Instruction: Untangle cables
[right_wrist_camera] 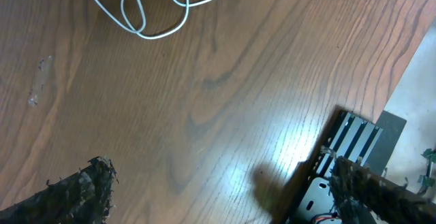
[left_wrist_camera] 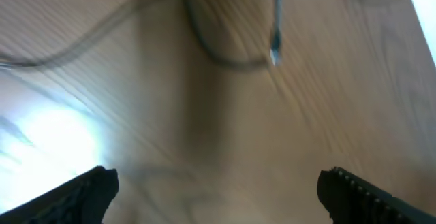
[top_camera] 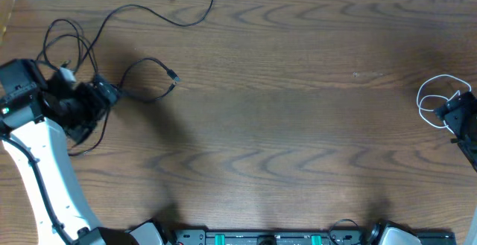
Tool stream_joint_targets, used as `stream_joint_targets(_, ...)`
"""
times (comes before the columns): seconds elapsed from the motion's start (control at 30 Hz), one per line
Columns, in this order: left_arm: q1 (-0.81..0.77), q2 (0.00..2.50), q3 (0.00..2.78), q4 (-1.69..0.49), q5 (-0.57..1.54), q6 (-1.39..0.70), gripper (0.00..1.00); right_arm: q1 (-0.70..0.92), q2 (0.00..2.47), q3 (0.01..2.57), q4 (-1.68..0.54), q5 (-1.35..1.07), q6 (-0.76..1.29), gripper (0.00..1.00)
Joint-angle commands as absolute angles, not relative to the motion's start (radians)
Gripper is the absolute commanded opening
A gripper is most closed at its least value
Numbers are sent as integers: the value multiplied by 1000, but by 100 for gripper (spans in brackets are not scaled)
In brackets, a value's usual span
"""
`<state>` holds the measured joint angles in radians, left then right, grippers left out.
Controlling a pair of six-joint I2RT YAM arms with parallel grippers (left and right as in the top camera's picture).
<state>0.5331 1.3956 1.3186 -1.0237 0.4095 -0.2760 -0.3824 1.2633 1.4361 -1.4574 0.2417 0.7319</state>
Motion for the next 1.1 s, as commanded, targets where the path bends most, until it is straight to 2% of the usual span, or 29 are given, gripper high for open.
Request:
stream_joint_targets(0.0, 531, 1431, 1320, -943, 238, -424, 98, -387, 1262, 1437, -1459, 252, 747, 99)
stream_joint_targets(0.17, 531, 1510, 1406, -840, 223, -432, 98, -387, 1262, 1437, -1459, 252, 747, 99)
stream_joint_targets(0.27, 531, 1582, 1492, -827, 114, -416, 98, -387, 1262, 1437, -1459, 252, 747, 99)
stream_joint_targets(0.43, 514, 1714, 1531, -686, -41, -200, 98, -387, 1262, 1437, -1459, 252, 747, 99)
stream_joint_targets(0.77, 453, 1976, 1531, -489, -42, 93, 95, -387, 1262, 1437, -1459, 252, 747, 99)
stream_joint_targets(0.83, 447, 2010, 1531, -452, -41, 97, 95, -387, 1262, 1437, -1459, 252, 747, 99)
stream_joint_targets(0.97, 440, 2061, 1531, -387, -36, 97, 88, -387, 1262, 1437, -1459, 252, 747, 99)
stream_joint_targets(1.07, 441, 2092, 1531, -355, -36, 97, 76, -387, 1262, 1437, -1459, 252, 747, 99)
